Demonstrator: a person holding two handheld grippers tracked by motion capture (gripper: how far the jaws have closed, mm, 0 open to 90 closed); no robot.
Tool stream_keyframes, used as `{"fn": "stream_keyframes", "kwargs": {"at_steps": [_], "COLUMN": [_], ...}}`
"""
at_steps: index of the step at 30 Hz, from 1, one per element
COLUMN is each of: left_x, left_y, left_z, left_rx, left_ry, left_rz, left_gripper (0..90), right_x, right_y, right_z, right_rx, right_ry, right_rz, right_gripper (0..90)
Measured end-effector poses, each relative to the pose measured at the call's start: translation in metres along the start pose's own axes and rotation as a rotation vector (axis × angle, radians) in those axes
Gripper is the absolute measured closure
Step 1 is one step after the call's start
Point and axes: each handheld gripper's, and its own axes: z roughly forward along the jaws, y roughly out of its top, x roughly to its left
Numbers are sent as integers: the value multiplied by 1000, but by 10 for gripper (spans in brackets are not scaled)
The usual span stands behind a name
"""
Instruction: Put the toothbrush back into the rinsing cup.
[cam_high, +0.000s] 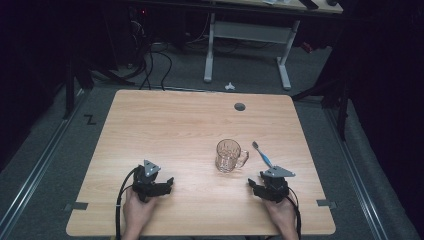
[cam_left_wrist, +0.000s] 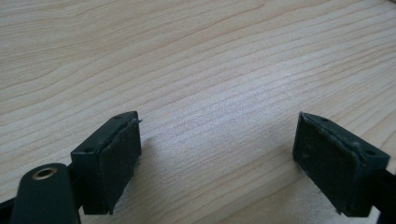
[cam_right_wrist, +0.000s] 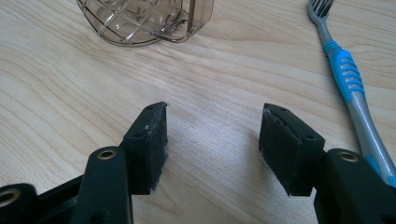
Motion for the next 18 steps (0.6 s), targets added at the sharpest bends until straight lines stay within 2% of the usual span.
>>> {"fn": "stream_keyframes", "kwargs": {"at_steps": [18], "left_x": [0], "left_y": [0], "left_z": [0], "left_rx": [0], "left_ry": [0], "left_rz": [0], "left_gripper": [158], "right_x": [0], "right_y": [0], "right_z": [0], "right_rx": [4], "right_ry": [-10], "right_rz": [14], "right_gripper": [393]}}
